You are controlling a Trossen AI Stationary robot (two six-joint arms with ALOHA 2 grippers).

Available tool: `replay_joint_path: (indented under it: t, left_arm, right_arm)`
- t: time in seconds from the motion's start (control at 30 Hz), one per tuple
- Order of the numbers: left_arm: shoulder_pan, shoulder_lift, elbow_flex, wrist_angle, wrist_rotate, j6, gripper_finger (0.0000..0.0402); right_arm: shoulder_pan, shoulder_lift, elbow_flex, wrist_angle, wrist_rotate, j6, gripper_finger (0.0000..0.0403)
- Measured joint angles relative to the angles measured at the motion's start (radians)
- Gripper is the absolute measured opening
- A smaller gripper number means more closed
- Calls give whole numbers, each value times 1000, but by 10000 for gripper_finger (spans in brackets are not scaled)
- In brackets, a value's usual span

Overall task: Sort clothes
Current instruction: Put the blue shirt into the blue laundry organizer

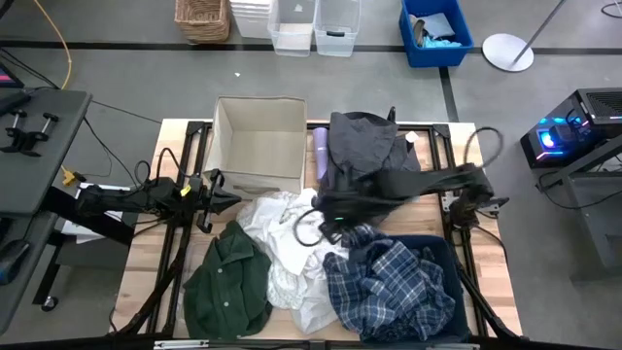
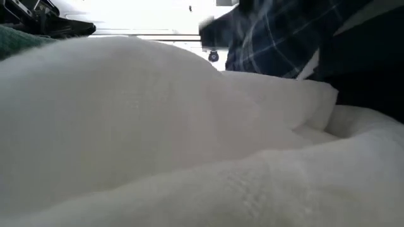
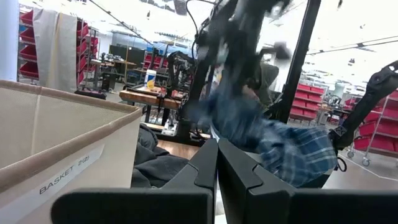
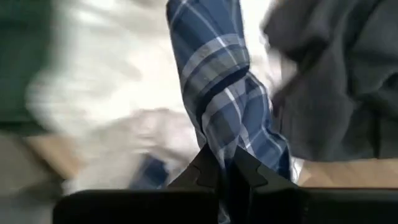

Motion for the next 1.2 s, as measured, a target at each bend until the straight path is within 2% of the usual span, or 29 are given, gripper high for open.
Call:
replay_joint_path:
  t: [0.1,0.2,0.33,0.43,0.57,0.73,0.87,1.03,1.13,1.2]
  left_arm:
    - [0,0,0,0,0,0,0]
    - [0,0,0,0,0,0,0]
    - [0,0,0,0,0,0,0]
    - [0,0,0,-1,0,0,0]
    - [0,0,0,-5,0,0,0]
    - [0,0,0,-4,0,0,0]
    - [0,0,0,-2,0,0,0]
    - [0,0,0,-1,0,0,0]
    - [0,0,0,0,0,0,0]
    - [0,0,0,-2,0,0,0]
  right_arm:
    - [93,-44,161,-66,42,58,2]
    - [220,-61,258,-136,50,209,1]
    - [384,-81,188,-131,64,453,1]
    - [466,-80,70,-127,-16,628,1]
    - [538,-80,-150,-130,-262,857,1]
    - [562,-134,-403,-18,-356,956,0]
    - [526,-175,-681,224,-481,951,0]
    - [477,-212,-1038,708,-488,1052,0]
    - [473,-212,-1170,921,-485,1122,0]
    - [477,-213,-1201,985,-483,1122,0]
